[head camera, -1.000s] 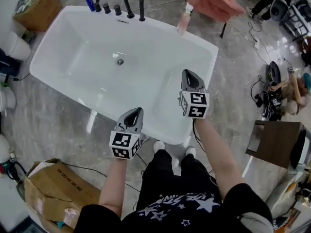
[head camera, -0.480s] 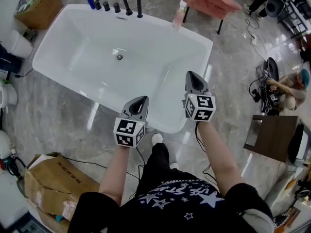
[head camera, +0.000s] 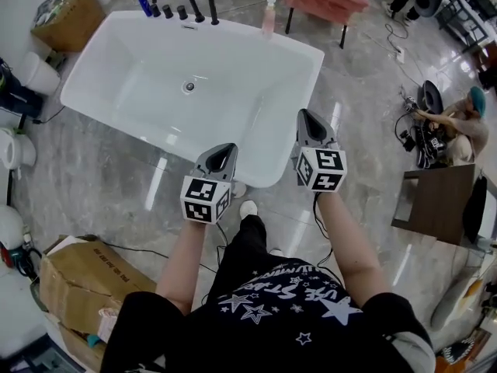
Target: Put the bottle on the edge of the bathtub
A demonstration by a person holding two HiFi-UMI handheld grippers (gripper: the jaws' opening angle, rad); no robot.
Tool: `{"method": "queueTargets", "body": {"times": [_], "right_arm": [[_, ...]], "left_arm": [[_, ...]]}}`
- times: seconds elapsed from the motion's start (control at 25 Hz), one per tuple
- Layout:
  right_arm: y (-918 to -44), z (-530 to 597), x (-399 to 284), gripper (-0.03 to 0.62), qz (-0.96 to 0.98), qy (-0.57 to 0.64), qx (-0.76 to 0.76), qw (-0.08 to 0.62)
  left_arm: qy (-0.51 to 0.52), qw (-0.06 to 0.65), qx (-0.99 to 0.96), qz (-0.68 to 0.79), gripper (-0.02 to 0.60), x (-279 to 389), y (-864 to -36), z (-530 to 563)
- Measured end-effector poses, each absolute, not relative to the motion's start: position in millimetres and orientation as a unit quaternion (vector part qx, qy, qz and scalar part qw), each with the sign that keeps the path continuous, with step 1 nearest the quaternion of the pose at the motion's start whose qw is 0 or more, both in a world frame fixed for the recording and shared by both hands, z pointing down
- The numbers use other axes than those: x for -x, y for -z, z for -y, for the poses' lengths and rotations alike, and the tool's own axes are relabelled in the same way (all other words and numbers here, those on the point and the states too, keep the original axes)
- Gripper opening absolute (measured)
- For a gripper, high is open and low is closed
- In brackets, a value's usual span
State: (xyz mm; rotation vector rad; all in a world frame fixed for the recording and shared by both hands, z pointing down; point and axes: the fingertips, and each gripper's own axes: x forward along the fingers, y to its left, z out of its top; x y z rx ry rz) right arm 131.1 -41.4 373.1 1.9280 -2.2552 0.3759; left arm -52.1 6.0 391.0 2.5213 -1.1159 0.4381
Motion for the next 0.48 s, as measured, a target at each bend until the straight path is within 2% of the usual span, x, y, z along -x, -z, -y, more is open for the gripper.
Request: {"method": "queueTargets", "body": {"times": [0.48], "right_arm": [[-347.0, -96.1, -142.8, 0.014, 0.766, -0.108, -0.629, 0.078]], "left_arm": [[-0.151, 0.151, -0.897, 0.386, 0.015, 22.5, -358.3, -128.6]]}}
